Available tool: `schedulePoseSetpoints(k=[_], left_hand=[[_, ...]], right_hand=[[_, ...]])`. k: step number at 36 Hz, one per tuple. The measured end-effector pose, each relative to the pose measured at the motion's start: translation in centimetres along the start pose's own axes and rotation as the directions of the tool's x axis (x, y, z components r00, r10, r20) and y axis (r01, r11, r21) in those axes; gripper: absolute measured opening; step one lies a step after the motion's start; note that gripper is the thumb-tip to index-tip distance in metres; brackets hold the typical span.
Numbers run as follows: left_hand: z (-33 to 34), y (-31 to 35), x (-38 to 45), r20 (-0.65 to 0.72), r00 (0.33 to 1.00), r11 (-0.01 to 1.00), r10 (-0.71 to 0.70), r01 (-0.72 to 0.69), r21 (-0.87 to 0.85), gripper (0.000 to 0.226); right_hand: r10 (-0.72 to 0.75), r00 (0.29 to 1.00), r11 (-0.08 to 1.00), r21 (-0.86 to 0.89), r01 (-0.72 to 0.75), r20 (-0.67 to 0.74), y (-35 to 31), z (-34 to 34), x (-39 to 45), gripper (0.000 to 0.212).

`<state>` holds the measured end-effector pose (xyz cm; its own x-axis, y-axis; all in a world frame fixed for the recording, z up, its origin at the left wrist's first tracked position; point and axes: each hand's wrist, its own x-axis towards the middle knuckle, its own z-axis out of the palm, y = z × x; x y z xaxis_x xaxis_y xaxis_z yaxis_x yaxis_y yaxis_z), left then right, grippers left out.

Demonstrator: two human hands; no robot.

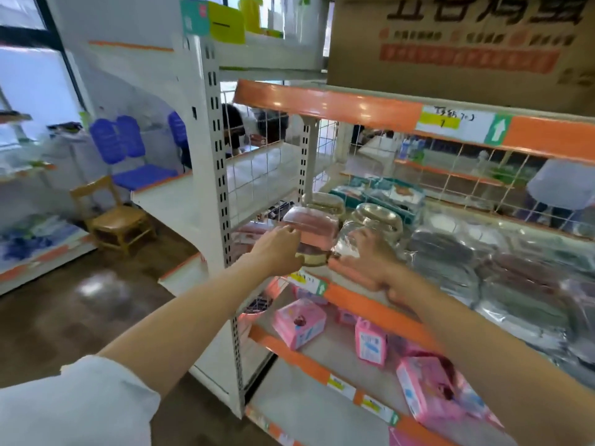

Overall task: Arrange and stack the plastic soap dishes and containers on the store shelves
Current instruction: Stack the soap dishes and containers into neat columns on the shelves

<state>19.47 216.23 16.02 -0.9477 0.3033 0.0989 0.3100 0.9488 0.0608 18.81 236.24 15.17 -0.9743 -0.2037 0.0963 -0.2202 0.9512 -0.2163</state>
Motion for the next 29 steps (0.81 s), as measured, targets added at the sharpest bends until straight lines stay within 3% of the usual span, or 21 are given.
schedulePoseSetpoints(k=[3,6,9,13,16,21,24,29], left_hand=[[-0.9,-0.6,2.5,0.033,0.998,0.999,0.053,-0.053,-0.006,0.047],[-1.1,-1.8,5.6,0.022,0.997,0.996,0.080,-0.079,-0.036,0.060],[-0.8,-2.3,8.0,0.018,0.998,0.997,0.062,-0.061,-0.043,0.043],[0.4,-2.5,11.1,-0.046,0.994,0.990,0.096,-0.100,-0.102,0.045],[1.9,-2.9,12.6,0.023,0.991,0.983,0.134,-0.130,-0.130,0.049],[4.0,-4.4,14.2,0.113,0.958,0.960,0.264,-0.250,-0.124,0.083],[5.4,-5.4,14.1,0.021,0.961,0.952,0.276,-0.270,-0.144,0.106],[6.3,-6.2,13.9,-0.069,0.945,0.929,0.320,-0.327,-0.174,0.109]], right_hand=[[0.018,1.000,0.998,-0.055,-0.019,-0.010,1.2,0.2,2.1,0.066],[0.078,0.997,0.995,-0.066,-0.076,0.021,2.4,0.5,4.0,0.084],[0.182,0.976,0.983,-0.017,-0.181,0.117,3.9,1.5,4.9,0.096],[0.177,0.979,0.977,-0.141,-0.162,0.099,5.7,3.3,5.0,0.093],[0.166,0.981,0.970,-0.194,-0.144,0.102,5.9,3.8,5.1,0.089],[0.178,0.979,0.971,-0.181,-0.157,0.103,6.1,4.0,5.7,0.086],[0.189,0.979,0.970,-0.172,-0.173,0.082,5.9,4.0,5.7,0.084],[0.242,0.964,0.954,-0.210,-0.216,0.111,5.0,3.8,5.9,0.086]])
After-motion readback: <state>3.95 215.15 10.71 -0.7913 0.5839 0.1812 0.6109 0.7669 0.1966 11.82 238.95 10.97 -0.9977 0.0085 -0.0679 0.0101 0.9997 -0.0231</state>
